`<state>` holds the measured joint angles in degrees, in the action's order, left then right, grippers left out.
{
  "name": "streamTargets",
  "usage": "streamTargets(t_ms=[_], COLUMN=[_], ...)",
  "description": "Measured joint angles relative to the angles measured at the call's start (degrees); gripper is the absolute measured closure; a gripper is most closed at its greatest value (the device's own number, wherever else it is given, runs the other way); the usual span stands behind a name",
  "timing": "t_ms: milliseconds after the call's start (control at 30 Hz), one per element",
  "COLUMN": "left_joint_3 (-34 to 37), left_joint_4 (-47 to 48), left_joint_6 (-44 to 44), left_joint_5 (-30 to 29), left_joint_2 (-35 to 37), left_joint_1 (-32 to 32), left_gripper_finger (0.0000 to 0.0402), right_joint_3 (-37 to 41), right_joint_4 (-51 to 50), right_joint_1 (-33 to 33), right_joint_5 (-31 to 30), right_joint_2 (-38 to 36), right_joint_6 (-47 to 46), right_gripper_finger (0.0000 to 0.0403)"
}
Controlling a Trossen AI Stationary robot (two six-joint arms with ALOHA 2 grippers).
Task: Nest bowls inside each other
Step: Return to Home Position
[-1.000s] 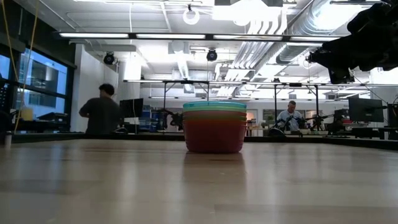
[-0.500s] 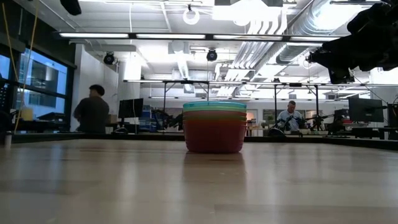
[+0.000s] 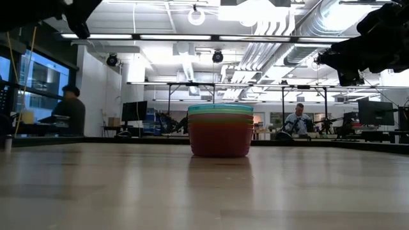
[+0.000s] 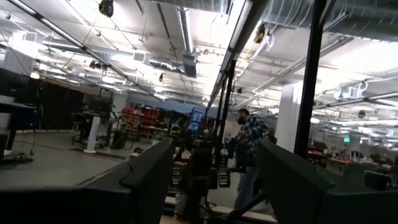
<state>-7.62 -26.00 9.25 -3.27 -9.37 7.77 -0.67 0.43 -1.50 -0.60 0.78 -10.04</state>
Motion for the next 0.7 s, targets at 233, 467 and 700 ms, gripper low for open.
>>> streamTargets(t_ms=[233, 467, 700], left_joint_3=[6.59, 6.87, 6.94], left_joint_4=[-13.21, -14.98, -20.34], left_joint_6=[0.64, -2.00, -5.22], left_joint_5=[-0.06, -1.71, 0.33], left_joint_2=[0.00, 0.01, 0.02], left_joint_1=[0.00, 0.00, 0.02], left_gripper_finger=[0.0181, 0.0181, 0.0181], right_joint_3=[0.00, 0.00, 0.00], right_joint_4=[0.00, 0.00, 0.00], right_joint_1=[0.00, 0.00, 0.00], right_joint_5=[0.00, 0.01, 0.02], right_joint_2=[0.02, 0.02, 0.02], right_joint_6=[0.00, 0.00, 0.00], right_gripper_finger=[0.0238, 0.0238, 0.0238])
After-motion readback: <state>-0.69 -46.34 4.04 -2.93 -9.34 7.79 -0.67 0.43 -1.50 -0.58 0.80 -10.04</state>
